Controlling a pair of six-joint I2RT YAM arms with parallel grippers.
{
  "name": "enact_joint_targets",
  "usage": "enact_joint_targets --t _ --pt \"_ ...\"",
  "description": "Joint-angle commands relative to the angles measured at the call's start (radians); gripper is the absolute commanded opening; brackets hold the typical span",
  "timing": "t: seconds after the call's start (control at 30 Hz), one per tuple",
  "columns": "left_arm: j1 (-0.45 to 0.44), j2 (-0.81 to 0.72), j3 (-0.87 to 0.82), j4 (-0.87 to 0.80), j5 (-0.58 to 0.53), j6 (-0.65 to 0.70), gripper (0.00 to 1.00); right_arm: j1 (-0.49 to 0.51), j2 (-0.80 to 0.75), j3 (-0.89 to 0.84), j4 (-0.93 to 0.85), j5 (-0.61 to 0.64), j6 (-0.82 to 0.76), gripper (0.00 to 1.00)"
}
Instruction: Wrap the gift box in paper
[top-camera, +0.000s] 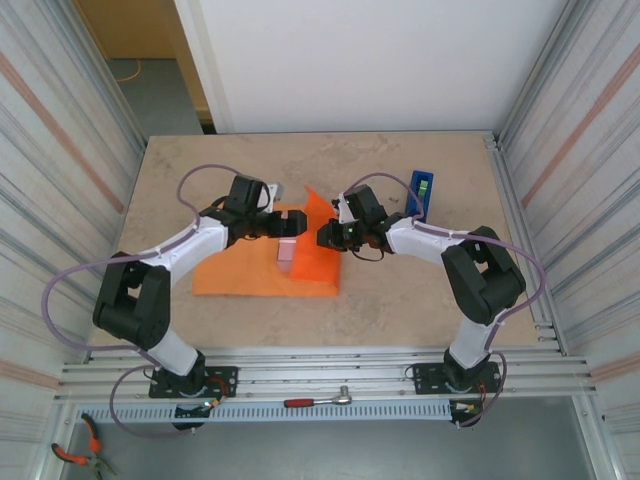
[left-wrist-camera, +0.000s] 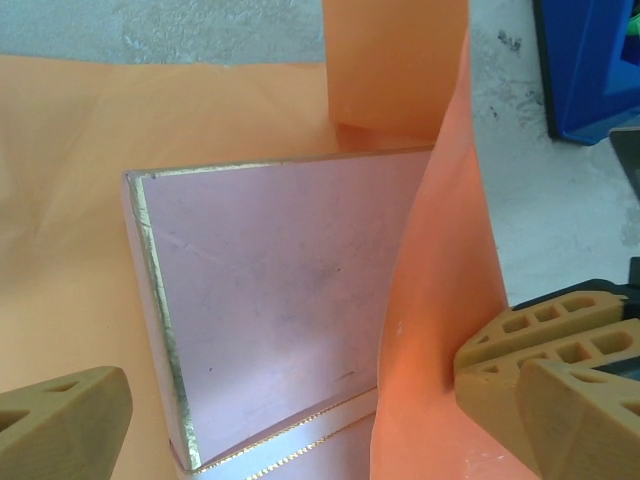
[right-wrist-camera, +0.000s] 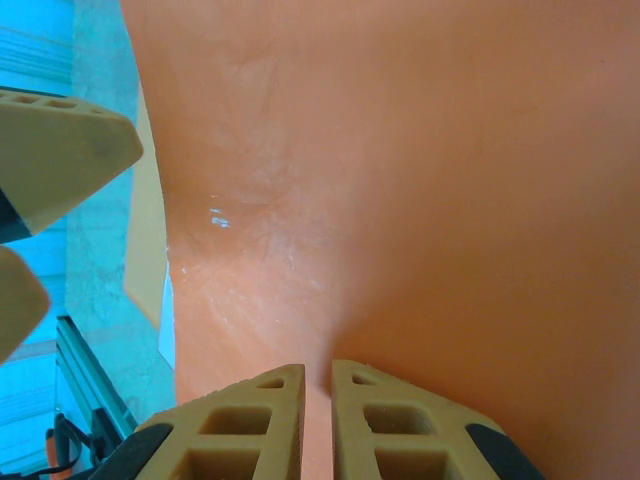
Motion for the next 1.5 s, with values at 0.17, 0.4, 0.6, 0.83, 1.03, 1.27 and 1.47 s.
enact_joint_targets --t 0.17,0.4,0.6,0.83,1.03,1.27,1.47 --pt "-0.01 0.079 0.04 0.029 -0.023 0.029 0.99 0.008 0.028 -0.005 -0.013 -0.007 0.005 0.15" --pt "-0.015 0.139 0.024 0.044 -0.015 0.025 0.94 0.006 0.005 0.014 -0.025 -0.035 0.005 0.14" --pt "-0.013 0.122 -0.042 0.075 -0.024 -0.002 0.6 -0.043 -0.13 0.01 -0.053 -0.026 0.001 0.16" --pt "-0.016 0.087 -0.1 0.134 0.011 -0.056 0.38 -0.131 -0.188 -0.047 -0.055 -0.034 -0.002 0.16" --pt "-0.053 0.059 -0.148 0.185 -0.003 -0.132 0.4 -0.136 -0.169 -0.054 -0.057 -0.049 -0.003 0.16" --pt "-0.077 0.057 -0.172 0.216 -0.016 -0.166 0.43 -0.146 -0.182 -0.083 -0.092 0.019 -0.011 0.29" --pt "-0.078 0.042 -0.183 0.218 -0.026 -0.178 0.43 -0.175 -0.204 -0.132 -0.122 0.092 0.022 0.52"
